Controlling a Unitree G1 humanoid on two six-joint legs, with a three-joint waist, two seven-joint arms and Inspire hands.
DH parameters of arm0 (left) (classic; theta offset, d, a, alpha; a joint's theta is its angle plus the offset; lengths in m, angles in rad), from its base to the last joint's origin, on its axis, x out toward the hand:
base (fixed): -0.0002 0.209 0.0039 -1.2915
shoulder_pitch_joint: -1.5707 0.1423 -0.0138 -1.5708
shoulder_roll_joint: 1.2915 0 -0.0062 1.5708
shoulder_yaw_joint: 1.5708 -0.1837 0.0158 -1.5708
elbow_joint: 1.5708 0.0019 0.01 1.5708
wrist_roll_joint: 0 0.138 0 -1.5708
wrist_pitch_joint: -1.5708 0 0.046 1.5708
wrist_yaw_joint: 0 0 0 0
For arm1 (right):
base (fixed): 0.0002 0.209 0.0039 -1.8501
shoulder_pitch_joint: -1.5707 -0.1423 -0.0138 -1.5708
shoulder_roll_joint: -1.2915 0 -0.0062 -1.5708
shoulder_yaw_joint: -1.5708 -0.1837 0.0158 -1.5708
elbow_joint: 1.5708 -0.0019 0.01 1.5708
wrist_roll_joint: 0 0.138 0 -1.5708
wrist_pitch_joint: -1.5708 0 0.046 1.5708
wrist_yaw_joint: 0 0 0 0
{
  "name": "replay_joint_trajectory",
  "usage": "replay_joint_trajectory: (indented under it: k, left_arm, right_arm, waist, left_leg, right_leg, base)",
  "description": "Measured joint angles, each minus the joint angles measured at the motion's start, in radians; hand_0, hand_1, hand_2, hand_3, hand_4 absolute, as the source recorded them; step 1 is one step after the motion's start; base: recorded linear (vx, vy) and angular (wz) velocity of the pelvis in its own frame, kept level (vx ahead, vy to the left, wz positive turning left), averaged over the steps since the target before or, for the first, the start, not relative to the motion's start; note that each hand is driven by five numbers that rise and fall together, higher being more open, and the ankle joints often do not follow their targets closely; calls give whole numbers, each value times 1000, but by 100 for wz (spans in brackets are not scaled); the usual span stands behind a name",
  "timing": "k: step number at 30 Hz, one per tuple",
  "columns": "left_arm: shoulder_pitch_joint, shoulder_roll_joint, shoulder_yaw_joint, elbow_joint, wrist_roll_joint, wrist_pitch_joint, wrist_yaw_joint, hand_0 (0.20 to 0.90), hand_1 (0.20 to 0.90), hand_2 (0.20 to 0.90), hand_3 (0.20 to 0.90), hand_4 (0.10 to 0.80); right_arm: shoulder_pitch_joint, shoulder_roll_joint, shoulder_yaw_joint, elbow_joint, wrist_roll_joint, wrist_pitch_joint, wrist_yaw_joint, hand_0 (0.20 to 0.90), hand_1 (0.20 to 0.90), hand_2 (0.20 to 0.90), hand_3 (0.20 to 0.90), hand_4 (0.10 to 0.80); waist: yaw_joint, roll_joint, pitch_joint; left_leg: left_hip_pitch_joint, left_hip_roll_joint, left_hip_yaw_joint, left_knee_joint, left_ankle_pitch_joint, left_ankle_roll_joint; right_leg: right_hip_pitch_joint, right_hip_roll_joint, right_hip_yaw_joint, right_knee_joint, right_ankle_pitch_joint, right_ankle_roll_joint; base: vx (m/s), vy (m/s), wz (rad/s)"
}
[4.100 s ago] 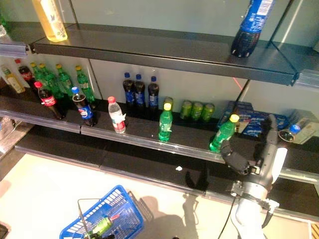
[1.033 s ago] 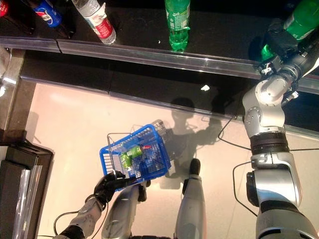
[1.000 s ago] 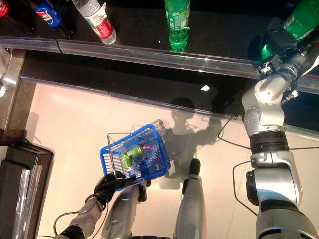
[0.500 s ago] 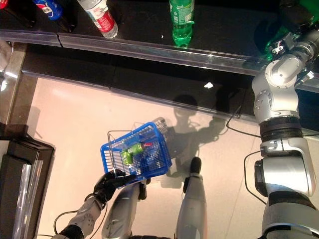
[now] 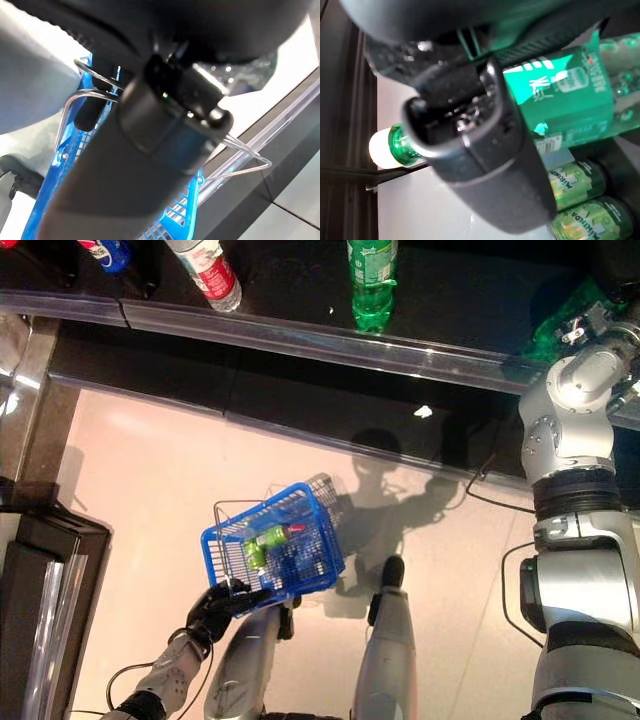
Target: Pick up the drink and place into the basket.
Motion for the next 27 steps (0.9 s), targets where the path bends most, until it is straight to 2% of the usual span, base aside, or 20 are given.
replay_joint_trajectory:
  k: [10, 17, 22, 27]
  left_arm:
    - [6, 0, 4, -2, -58, -2, 0, 300, 300, 300, 200, 100]
    - [41, 0, 40, -53, -58, -4, 2, 300, 300, 300, 200, 100]
    - [87, -1, 70, -93, -57, -12, 1, 300, 300, 300, 200, 100]
    - [130, -21, 118, -139, -54, -21, 1, 300, 300, 300, 200, 100]
  right_arm:
    - [25, 0, -32, -2, 13, -2, 27, 300, 300, 300, 200, 100]
    - [265, -39, -76, -321, -73, 61, 52, 300, 300, 300, 200, 100]
    - [482, -38, -136, -578, -88, 77, 141, 300, 300, 300, 200, 100]
    - [653, -13, -152, -725, -100, 79, 260, 300, 300, 300, 200, 100]
  waist:
    - [5, 0, 0]
    - [-10, -1, 0]
    - [-24, -1, 0]
    - [-30, -10, 2]
  left_leg:
    - [13, -1, -7, 19, 2, -2]
    - [48, -1, -23, 23, 1, -2]
    - [95, 0, -23, 30, -20, 8]
    - [151, 1, -23, 28, -36, 8]
  right_leg:
    - [21, -4, -3, 10, -5, -8]
    - [72, -4, -19, 9, -18, -7]
    - [132, -5, -25, 4, -33, -1]
    - [200, -1, -26, -17, -42, 8]
  base:
    - [-38, 47, 2]
    - [17, 37, 8]
    - [54, 45, 7]
    - [83, -13, 1]
